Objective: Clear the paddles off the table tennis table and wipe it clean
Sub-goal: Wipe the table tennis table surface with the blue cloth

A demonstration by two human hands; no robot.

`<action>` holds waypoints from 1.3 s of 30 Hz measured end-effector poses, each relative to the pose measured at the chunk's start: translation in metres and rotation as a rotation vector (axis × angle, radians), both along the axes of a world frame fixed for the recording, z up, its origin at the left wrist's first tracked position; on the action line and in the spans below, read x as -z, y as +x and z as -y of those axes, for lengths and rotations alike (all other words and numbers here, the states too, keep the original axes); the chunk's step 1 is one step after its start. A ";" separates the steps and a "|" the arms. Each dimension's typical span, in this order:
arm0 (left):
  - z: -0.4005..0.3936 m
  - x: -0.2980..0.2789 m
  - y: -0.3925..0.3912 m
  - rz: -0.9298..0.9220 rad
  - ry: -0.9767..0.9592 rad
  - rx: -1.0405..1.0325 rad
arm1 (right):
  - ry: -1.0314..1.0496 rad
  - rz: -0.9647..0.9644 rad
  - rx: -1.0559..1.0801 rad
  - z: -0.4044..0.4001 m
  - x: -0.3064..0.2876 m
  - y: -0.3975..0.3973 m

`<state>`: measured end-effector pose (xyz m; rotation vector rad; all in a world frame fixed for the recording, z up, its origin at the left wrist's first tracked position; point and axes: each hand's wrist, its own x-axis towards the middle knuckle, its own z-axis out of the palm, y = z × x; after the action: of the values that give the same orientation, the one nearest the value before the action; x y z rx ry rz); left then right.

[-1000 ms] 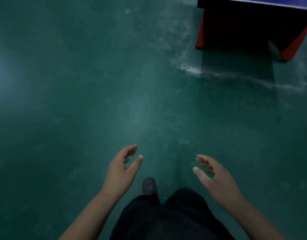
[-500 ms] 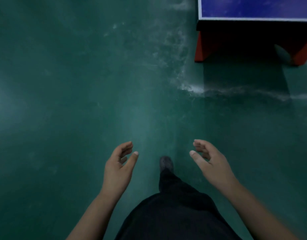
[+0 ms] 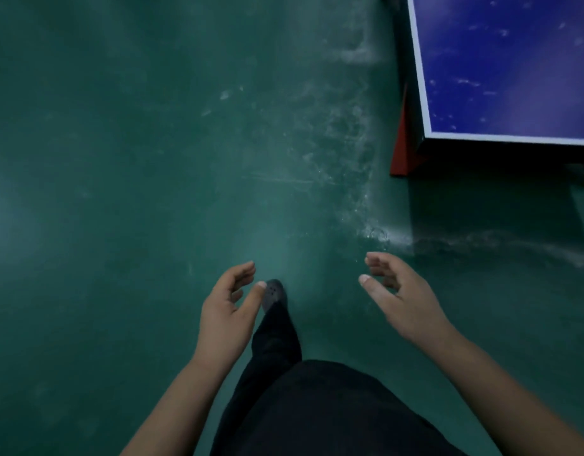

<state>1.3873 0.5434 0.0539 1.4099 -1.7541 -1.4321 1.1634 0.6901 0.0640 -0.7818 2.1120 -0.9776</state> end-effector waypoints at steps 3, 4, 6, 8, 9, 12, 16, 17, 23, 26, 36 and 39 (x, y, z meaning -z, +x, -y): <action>0.084 0.006 -0.039 -0.015 0.025 0.054 | 0.026 -0.001 0.062 0.077 0.001 -0.028; 0.111 0.005 -0.051 -0.021 0.035 0.071 | 0.030 0.007 0.085 0.100 -0.002 -0.035; 0.166 0.002 -0.080 -0.029 0.039 0.120 | 0.033 0.011 0.125 0.148 -0.007 -0.054; 0.217 0.000 -0.110 -0.005 0.041 0.178 | 0.034 0.021 0.159 0.190 -0.011 -0.075; 0.241 -0.002 -0.125 0.001 0.032 0.201 | 0.030 0.025 0.177 0.210 -0.013 -0.085; 0.308 -0.005 -0.172 0.008 0.012 0.256 | 0.022 0.027 0.245 0.262 -0.013 -0.120; 0.381 0.003 -0.239 0.047 0.034 0.309 | 0.024 0.046 0.319 0.320 0.001 -0.177; 0.398 0.007 -0.257 0.055 0.043 0.315 | 0.031 0.052 0.325 0.335 0.005 -0.192; 0.485 0.017 -0.377 0.087 0.061 0.295 | 0.027 0.088 0.333 0.425 0.020 -0.308; 0.525 0.006 -0.442 0.081 0.047 0.317 | 0.018 0.085 0.324 0.471 0.010 -0.374; 0.670 0.007 -0.639 0.076 -0.016 0.404 | 0.030 0.031 0.321 0.609 0.001 -0.569; 0.715 0.018 -0.695 0.088 -0.003 0.456 | 0.052 0.030 0.366 0.649 0.011 -0.617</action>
<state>0.6921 -0.1719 0.0357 1.1281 -2.2361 -1.6042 0.5461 0.0412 0.0533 -0.3559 2.2910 -1.1066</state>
